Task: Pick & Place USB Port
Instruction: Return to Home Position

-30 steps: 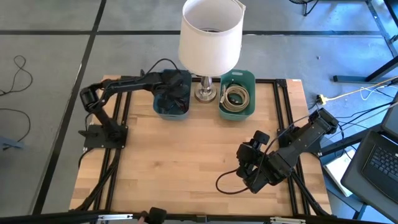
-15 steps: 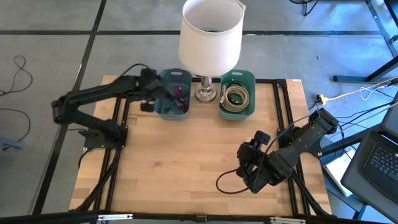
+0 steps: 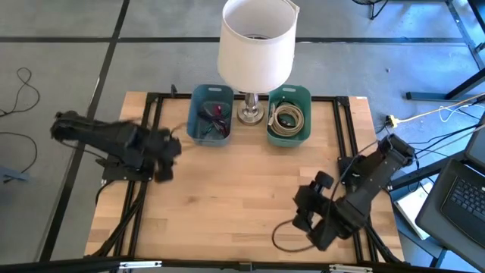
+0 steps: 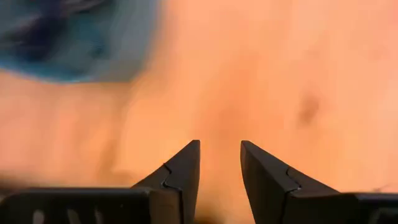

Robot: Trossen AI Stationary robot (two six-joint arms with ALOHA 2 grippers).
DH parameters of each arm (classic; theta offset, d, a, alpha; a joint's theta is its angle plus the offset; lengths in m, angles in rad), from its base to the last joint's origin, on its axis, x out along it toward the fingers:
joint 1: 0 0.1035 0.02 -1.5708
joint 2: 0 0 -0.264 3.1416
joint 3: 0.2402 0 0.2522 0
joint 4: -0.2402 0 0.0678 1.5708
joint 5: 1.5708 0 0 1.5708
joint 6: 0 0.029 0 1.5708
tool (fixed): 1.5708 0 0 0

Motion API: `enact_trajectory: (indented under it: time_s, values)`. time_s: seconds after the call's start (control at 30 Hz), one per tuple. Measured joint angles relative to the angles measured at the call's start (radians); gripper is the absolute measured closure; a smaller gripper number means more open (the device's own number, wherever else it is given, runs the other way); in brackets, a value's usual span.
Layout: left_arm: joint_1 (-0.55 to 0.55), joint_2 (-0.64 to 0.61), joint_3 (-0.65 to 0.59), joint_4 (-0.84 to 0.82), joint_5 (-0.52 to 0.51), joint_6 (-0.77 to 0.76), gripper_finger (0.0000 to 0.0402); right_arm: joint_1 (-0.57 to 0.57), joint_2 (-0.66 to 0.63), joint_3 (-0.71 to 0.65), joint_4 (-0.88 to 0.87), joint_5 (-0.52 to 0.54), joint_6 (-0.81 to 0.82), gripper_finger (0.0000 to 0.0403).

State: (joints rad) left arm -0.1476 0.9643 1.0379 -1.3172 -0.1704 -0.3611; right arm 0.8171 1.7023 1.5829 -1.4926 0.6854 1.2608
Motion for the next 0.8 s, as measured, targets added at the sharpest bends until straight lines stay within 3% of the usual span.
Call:
enact_trajectory:
  time_s: [0.2,0.33,0.4,0.53,0.63,0.8]
  values:
    - [-0.393,-0.046,-0.243,0.338,-0.045,-0.362,0.03,0.082,0.006,-0.129,0.227,0.104,-0.004,0.0186]
    - [-0.572,-0.01,-0.307,0.605,-0.25,-0.446,0.0307,0.084,0.006,-0.218,0.469,0.288,-0.06,0.0186]
    - [-0.621,0.034,-0.317,0.77,-0.375,-0.349,0.031,0.055,0.006,-0.25,0.603,0.347,-0.19,0.0186]
    - [-0.629,0.163,-0.334,1.111,-0.554,0.045,0.0311,-0.046,0.006,-0.288,0.815,0.385,-0.532,0.0186]
    - [-0.561,0.243,-0.334,1.311,-0.583,0.297,0.0312,-0.141,0.006,-0.296,0.923,0.4,-0.759,0.0188]
    - [-0.416,0.252,-0.357,1.439,-0.556,0.56,0.0328,-0.271,-0.007,-0.297,0.955,0.383,-0.979,0.0223]
